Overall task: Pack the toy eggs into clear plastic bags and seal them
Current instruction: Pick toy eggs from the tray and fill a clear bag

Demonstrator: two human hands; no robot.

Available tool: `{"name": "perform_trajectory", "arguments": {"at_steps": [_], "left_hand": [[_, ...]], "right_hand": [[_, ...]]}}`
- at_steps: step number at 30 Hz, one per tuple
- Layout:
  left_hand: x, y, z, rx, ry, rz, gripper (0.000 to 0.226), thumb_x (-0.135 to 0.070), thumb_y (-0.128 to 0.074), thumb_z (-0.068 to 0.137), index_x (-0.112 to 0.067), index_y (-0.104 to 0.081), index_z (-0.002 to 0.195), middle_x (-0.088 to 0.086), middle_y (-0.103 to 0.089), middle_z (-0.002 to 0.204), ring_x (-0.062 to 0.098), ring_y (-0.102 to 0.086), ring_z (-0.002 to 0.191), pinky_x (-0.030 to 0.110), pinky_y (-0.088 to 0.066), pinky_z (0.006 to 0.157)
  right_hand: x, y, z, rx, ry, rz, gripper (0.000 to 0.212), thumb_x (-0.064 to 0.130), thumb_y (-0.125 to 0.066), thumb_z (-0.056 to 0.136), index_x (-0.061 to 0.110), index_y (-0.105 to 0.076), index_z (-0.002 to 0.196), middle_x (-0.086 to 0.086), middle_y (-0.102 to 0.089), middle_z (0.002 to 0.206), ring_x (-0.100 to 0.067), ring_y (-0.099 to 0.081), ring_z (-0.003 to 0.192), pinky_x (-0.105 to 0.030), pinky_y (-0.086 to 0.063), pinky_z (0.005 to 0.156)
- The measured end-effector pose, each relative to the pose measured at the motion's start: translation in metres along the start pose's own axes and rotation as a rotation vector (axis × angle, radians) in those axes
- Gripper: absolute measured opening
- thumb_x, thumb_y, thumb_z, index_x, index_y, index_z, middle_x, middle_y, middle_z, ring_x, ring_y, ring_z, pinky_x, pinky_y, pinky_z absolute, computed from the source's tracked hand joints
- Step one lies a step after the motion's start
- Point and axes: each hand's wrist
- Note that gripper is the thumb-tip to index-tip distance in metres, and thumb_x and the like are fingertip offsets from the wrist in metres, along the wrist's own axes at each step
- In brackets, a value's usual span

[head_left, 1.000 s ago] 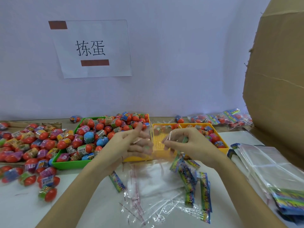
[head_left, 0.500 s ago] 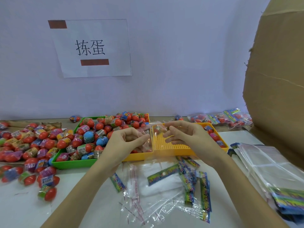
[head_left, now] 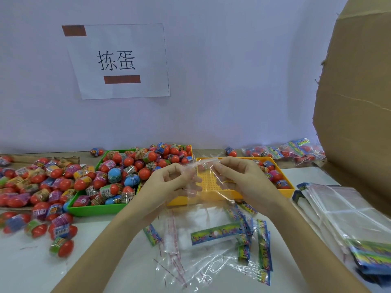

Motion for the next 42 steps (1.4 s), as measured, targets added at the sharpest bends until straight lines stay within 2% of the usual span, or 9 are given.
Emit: {"name": "perform_trajectory", "arguments": {"at_steps": [4,6,11,13,16,21,28,34,42], "left_hand": [[-0.002,-0.005,-0.003,0.057,0.048,-0.038,0.067,-0.048,-0.087,0.084,-0.013,-0.059,0.134,0.013,-0.077,0.125,0.033,-0.076,0.114,0.047,-0.063,0.092],[0.000,-0.009,-0.004,0.017,0.051,0.010,0.060,-0.037,-0.090,0.083,-0.018,-0.064,0.133,0.012,-0.080,0.115,0.029,-0.079,0.104,0.038,-0.064,0.082],[0.004,-0.012,-0.005,-0.105,-0.041,0.159,0.028,-0.014,-0.078,0.094,-0.008,-0.068,0.120,0.014,-0.082,0.098,0.029,-0.081,0.091,0.027,-0.064,0.073],[0.005,-0.012,-0.005,-0.096,-0.046,0.198,0.021,-0.012,-0.074,0.098,-0.007,-0.069,0.119,0.012,-0.083,0.097,0.028,-0.081,0.090,0.030,-0.065,0.073],[0.005,-0.015,-0.006,-0.054,-0.042,0.241,0.019,-0.012,-0.070,0.101,-0.007,-0.069,0.119,0.010,-0.083,0.097,0.025,-0.082,0.088,0.027,-0.064,0.070],[0.006,-0.017,-0.006,0.020,-0.094,0.251,0.023,-0.008,-0.071,0.099,-0.011,-0.070,0.122,0.009,-0.083,0.097,0.024,-0.081,0.092,0.028,-0.065,0.076],[0.009,-0.018,-0.005,0.012,-0.100,0.278,0.022,-0.007,-0.069,0.099,-0.008,-0.069,0.121,0.011,-0.083,0.098,0.030,-0.081,0.094,0.044,-0.067,0.084],[0.009,-0.015,-0.005,-0.035,-0.112,0.388,0.018,-0.014,-0.073,0.100,-0.015,-0.075,0.118,0.003,-0.083,0.092,0.017,-0.081,0.089,0.022,-0.062,0.075],[0.006,-0.018,-0.006,-0.008,-0.074,0.327,0.029,-0.025,-0.080,0.091,-0.015,-0.074,0.118,0.007,-0.083,0.093,0.021,-0.082,0.089,0.026,-0.064,0.074]], "right_hand": [[0.000,-0.001,0.000,-0.073,0.046,0.090,0.021,0.020,-0.067,0.101,0.002,-0.074,0.108,-0.011,-0.077,0.095,-0.023,-0.073,0.081,-0.028,-0.059,0.069],[0.001,-0.003,-0.001,-0.081,0.056,0.086,0.019,0.020,-0.069,0.100,0.004,-0.074,0.110,-0.011,-0.079,0.097,-0.023,-0.075,0.085,-0.027,-0.060,0.071],[0.001,-0.014,0.000,-0.419,0.244,-0.325,0.041,0.025,-0.078,0.095,0.025,-0.058,0.130,0.006,-0.070,0.110,-0.008,-0.069,0.102,-0.022,-0.058,0.083],[0.005,-0.018,-0.003,-0.500,0.434,-0.440,0.029,0.023,-0.077,0.096,0.023,-0.063,0.121,0.011,-0.068,0.109,-0.008,-0.067,0.101,-0.019,-0.055,0.082],[0.010,-0.021,-0.007,-0.350,0.560,-0.531,0.007,0.021,-0.074,0.098,0.022,-0.073,0.105,0.015,-0.072,0.098,-0.011,-0.070,0.094,-0.019,-0.054,0.078],[0.002,-0.032,-0.010,-0.077,0.464,-0.804,0.026,0.028,-0.074,0.098,0.021,-0.073,0.123,0.012,-0.070,0.108,-0.007,-0.064,0.102,-0.016,-0.047,0.085],[0.006,-0.027,-0.011,-0.109,0.399,-0.785,0.014,0.032,-0.082,0.090,0.027,-0.072,0.099,0.013,-0.060,0.076,-0.010,-0.057,0.078,-0.018,-0.044,0.070],[0.006,-0.023,-0.011,-0.085,0.245,-0.743,0.027,0.047,-0.085,0.083,0.029,-0.067,0.094,0.012,-0.071,0.080,-0.006,-0.064,0.079,-0.018,-0.049,0.068],[0.003,-0.012,-0.008,0.026,0.080,-0.701,0.019,0.047,-0.086,0.083,0.029,-0.078,0.087,0.014,-0.075,0.080,-0.002,-0.069,0.077,-0.016,-0.053,0.064]]}}
Point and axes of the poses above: each hand's wrist, its own z-axis towards the middle knuckle, its own y-axis out of the back of the hand, x = y × z
